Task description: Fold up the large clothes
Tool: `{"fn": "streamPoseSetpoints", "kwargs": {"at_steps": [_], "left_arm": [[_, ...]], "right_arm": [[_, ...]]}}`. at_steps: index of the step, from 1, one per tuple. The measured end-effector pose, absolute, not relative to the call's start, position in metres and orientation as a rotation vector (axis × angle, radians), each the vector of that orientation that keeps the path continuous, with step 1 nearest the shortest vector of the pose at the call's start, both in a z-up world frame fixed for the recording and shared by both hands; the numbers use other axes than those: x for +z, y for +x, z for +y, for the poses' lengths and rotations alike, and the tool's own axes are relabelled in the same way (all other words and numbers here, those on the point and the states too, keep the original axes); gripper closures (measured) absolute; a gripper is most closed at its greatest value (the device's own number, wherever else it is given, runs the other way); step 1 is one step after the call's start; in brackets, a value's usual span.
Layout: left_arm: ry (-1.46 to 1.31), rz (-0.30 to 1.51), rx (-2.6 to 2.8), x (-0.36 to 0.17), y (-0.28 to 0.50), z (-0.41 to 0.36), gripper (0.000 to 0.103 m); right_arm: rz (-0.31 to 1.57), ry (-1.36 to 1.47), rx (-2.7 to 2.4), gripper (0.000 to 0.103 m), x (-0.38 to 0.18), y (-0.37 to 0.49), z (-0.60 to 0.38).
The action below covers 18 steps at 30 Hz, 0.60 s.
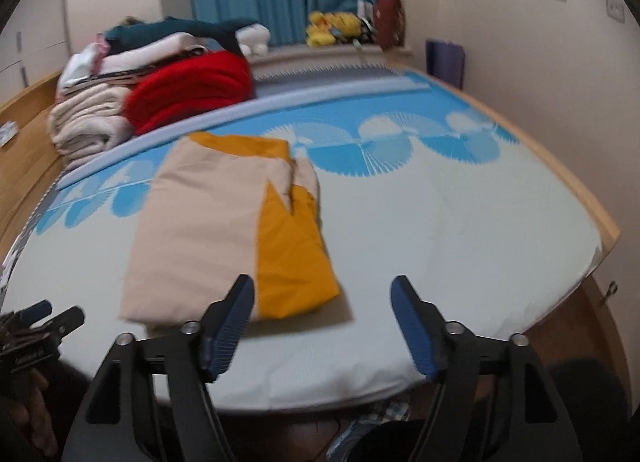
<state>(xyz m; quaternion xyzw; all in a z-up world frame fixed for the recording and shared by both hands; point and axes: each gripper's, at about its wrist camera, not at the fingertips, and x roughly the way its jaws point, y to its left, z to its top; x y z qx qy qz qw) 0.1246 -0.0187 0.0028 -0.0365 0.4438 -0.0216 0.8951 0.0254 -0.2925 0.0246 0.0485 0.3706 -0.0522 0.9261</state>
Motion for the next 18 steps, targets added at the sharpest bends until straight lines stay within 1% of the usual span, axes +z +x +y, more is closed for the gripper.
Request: {"fn": "streamPoseSetpoints", "kwargs": {"at_steps": [4, 6, 12, 18], "left_arm": [[-0.087, 0.893, -0.059, 0.019, 0.091, -0.020, 0.001], [-0.074, 0.883, -0.058, 0.020, 0.077, -0.022, 0.001], [-0.063, 0.856, -0.049, 0.018, 0.075, -0.025, 0.001], [-0.091, 0.856, -0.054, 0.013, 0.080, -0.024, 0.001]], "right_arm": [[0.726, 0.085, -0.062, 0.018, 0.044, -0.011, -0.268], [0.708, 0.055, -0.039, 0.013, 0.050, -0.029, -0.252], [0.698, -0.062, -0.014, 0.012, 0.044, -0.031, -0.218], [0.730, -0.073, -0.010, 0.012, 0.031, -0.021, -0.215]]}}
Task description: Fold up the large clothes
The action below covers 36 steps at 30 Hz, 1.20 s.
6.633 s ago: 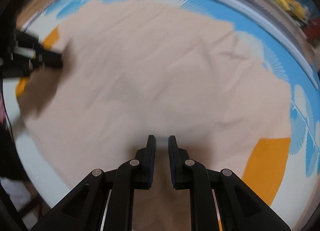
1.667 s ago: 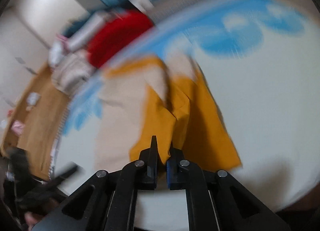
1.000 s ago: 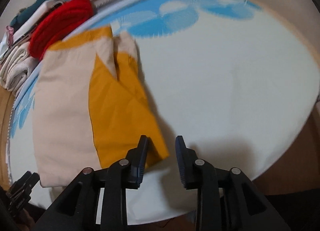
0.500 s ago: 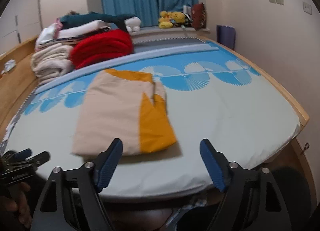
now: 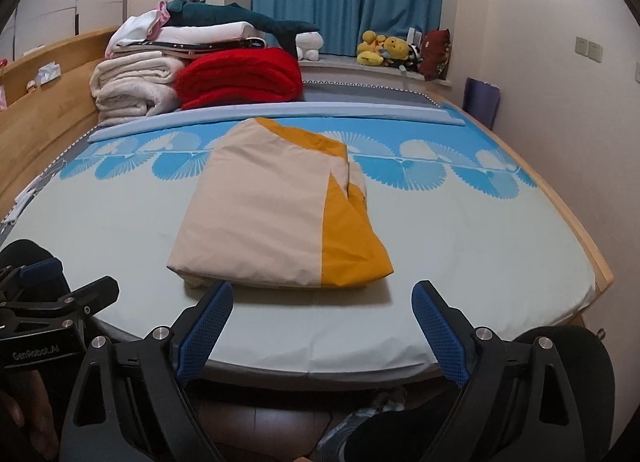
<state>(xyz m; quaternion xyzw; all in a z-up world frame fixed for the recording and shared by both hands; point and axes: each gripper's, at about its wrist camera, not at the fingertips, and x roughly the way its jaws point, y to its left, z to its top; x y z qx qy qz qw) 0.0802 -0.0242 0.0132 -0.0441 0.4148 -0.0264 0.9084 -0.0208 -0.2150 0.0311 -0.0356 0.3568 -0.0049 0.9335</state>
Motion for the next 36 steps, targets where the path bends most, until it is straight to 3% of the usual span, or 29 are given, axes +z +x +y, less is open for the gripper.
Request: {"fn": "streamPoseSetpoints", "kwargs": {"at_steps": [36], "left_arm": [[-0.074, 0.820, -0.051, 0.0176, 0.0781, -0.0324, 0.001]], "right_arm": [[0.712, -0.072, 0.008, 0.012, 0.0317, -0.0190, -0.2174]]}}
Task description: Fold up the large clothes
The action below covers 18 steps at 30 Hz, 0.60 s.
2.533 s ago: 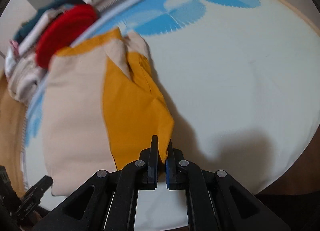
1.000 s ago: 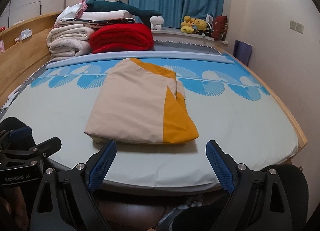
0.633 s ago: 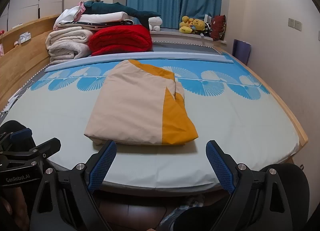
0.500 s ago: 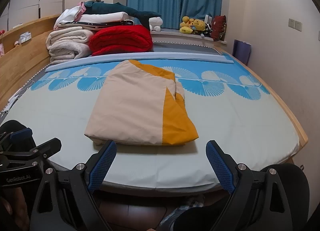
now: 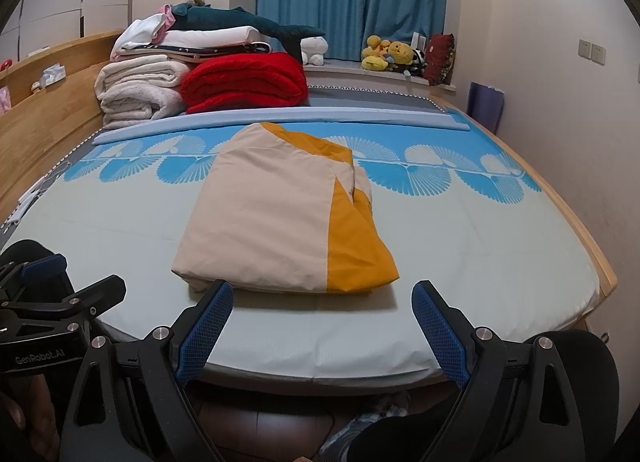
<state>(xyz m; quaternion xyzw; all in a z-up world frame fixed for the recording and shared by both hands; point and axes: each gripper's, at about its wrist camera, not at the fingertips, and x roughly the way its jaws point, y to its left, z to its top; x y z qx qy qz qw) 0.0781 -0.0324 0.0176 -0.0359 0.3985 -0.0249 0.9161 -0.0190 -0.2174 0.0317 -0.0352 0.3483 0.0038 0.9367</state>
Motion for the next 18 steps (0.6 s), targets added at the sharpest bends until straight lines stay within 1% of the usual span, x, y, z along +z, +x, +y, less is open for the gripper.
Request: {"fn": "streamPoseSetpoints", "kwargs": {"at_steps": [18], "left_arm": [[-0.067, 0.817, -0.054, 0.0186, 0.0778, -0.0303, 0.001]], "right_arm": [[0.711, -0.072, 0.006, 0.012, 0.0312, -0.0191, -0.2158]]}}
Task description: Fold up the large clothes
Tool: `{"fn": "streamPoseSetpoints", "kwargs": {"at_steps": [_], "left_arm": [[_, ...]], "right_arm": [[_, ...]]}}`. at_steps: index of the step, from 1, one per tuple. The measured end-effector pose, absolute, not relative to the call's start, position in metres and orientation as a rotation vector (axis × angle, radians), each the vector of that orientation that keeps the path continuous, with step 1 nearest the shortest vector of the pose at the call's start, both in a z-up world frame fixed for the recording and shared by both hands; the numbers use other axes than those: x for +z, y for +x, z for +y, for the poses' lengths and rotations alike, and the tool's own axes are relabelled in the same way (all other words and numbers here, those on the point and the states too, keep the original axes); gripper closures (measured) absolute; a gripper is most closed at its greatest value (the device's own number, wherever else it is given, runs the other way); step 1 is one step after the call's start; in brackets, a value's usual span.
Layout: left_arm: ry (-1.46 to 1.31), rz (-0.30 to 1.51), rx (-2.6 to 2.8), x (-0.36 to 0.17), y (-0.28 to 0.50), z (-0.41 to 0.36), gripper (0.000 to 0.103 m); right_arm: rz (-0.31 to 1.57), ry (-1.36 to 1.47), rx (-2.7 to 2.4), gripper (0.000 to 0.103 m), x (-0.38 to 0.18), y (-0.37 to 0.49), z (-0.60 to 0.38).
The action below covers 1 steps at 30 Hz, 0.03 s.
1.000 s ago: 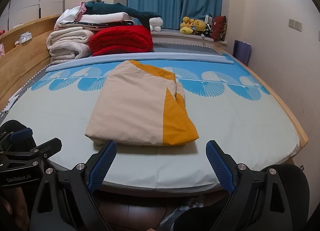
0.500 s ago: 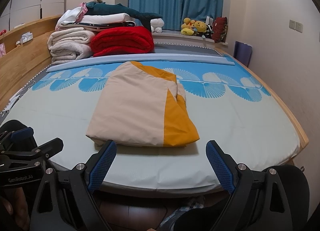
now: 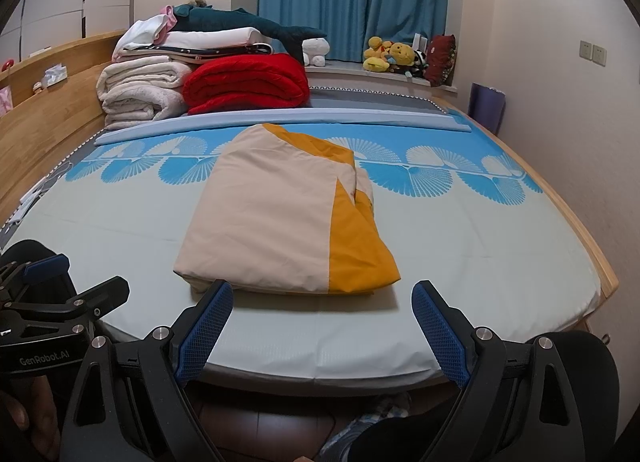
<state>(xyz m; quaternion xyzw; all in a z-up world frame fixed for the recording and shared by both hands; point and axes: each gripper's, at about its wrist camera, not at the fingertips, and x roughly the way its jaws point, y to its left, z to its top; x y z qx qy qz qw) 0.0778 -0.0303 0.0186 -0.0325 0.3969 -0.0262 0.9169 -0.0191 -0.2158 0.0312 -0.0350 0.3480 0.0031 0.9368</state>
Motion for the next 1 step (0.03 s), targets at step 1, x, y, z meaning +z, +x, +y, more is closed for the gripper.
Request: {"fn": "streamPoseSetpoints", "kwargs": {"at_steps": [1], "left_arm": [[-0.067, 0.817, -0.055, 0.0186, 0.0778, -0.0299, 0.001]], "right_arm": [[0.711, -0.071, 0.007, 0.012, 0.0313, -0.0191, -0.2157]]}}
